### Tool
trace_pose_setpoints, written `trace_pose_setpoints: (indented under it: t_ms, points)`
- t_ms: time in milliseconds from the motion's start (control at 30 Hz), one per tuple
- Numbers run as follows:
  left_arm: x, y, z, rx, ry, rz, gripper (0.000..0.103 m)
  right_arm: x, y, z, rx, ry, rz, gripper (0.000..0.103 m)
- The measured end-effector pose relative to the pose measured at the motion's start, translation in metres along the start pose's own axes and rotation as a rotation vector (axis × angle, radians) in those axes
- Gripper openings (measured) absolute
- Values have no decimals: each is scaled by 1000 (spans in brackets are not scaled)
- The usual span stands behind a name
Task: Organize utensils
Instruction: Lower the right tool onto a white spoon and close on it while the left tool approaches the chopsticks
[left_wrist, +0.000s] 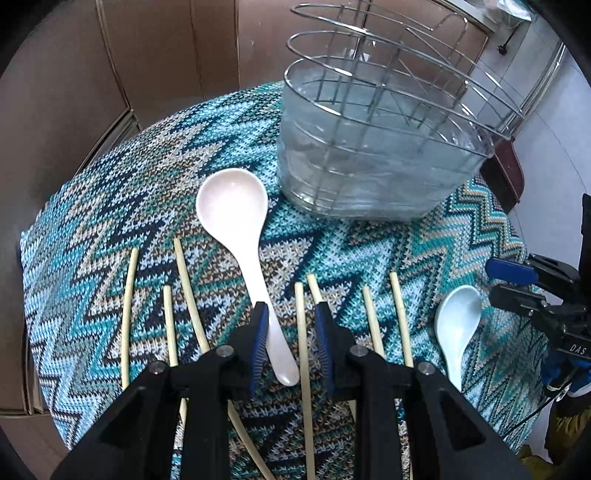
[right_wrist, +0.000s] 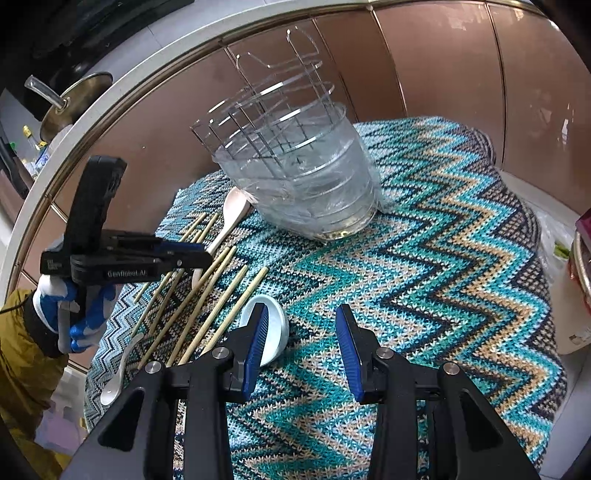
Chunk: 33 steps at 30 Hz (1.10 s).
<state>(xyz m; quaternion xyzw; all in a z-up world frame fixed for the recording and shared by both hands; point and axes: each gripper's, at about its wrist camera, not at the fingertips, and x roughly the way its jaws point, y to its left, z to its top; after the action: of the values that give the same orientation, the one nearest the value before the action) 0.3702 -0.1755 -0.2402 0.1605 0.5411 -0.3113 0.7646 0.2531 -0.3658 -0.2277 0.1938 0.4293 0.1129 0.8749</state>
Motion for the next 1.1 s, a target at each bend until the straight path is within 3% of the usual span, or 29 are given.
trace_pose_setpoints:
  t_ms: [233,733,1100]
  points:
    - [3,-6,6,45,55,-27,24,8,-1,1,-8,26,28,39]
    - [10,-15,19,148,114,27,18,5,-3,2,-17,23,33,39]
    - [25,-50,21,196,160,60,16,1,-7,2,-12,21,33,39]
